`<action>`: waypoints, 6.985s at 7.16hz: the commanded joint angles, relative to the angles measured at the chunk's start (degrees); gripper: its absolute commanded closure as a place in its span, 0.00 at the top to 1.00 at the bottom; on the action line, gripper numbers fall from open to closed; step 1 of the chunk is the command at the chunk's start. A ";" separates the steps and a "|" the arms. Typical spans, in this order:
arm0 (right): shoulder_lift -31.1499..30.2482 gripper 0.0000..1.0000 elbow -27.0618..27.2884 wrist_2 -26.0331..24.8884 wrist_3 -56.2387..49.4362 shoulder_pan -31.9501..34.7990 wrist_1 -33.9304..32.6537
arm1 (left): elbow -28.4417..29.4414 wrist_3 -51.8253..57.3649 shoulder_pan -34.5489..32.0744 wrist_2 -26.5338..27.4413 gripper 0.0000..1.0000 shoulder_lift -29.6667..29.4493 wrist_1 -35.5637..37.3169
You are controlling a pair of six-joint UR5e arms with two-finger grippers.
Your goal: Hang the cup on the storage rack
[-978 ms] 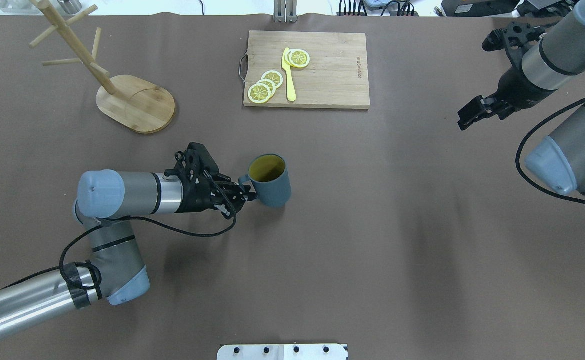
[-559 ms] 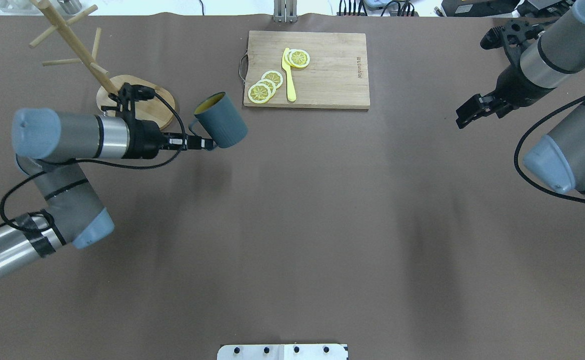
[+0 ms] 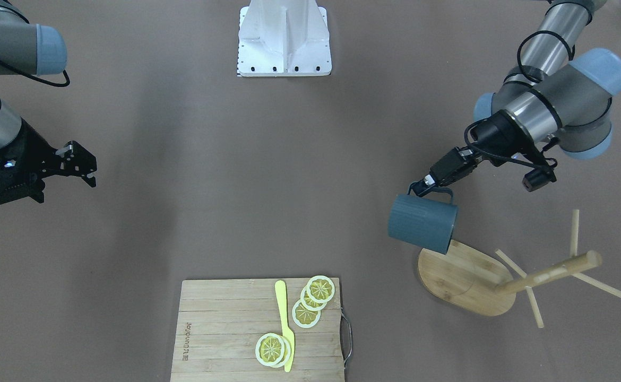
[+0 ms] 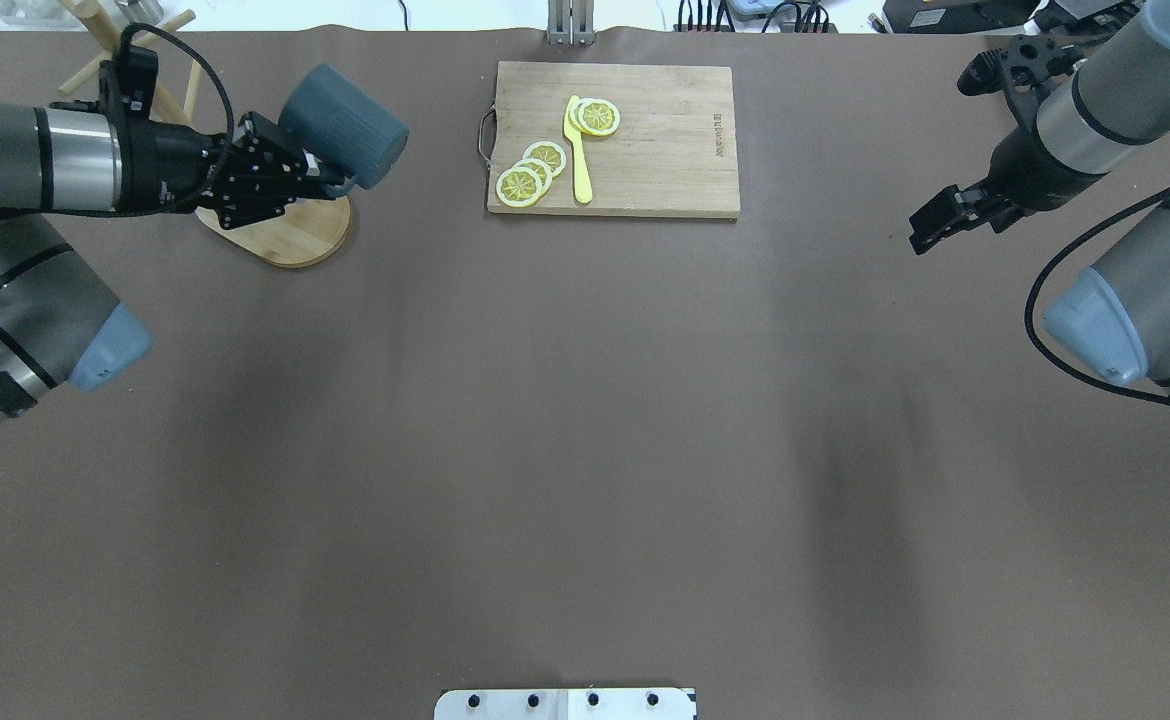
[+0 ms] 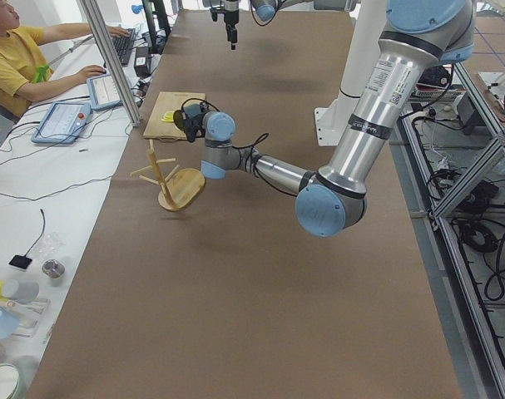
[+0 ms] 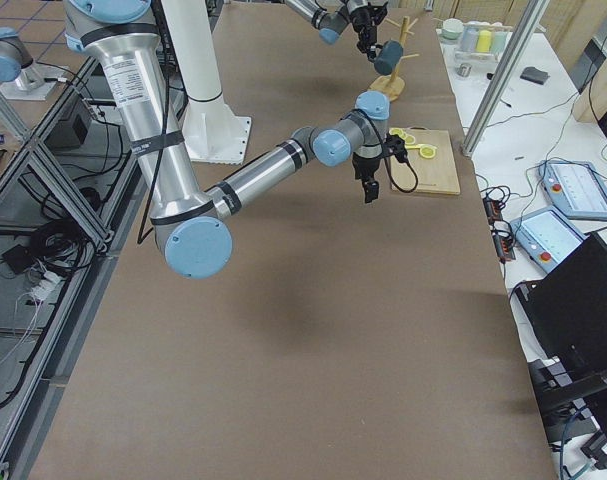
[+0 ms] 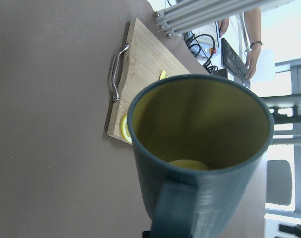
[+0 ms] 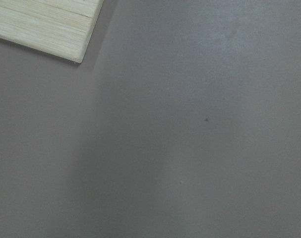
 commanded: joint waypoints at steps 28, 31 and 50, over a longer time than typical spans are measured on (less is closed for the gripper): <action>0.29 1.00 0.25 -0.39 0.00 -0.27 0.10 | 1.80 -39.22 -4.46 16.30 0.98 7.94 -6.81; 0.03 1.00 0.16 -0.39 -0.18 -0.09 0.10 | 1.80 -20.30 -11.24 7.39 0.98 16.47 -12.62; -19.13 1.00 -0.37 4.00 -23.20 25.75 -4.12 | -20.26 122.16 -33.14 -17.22 0.98 28.62 93.73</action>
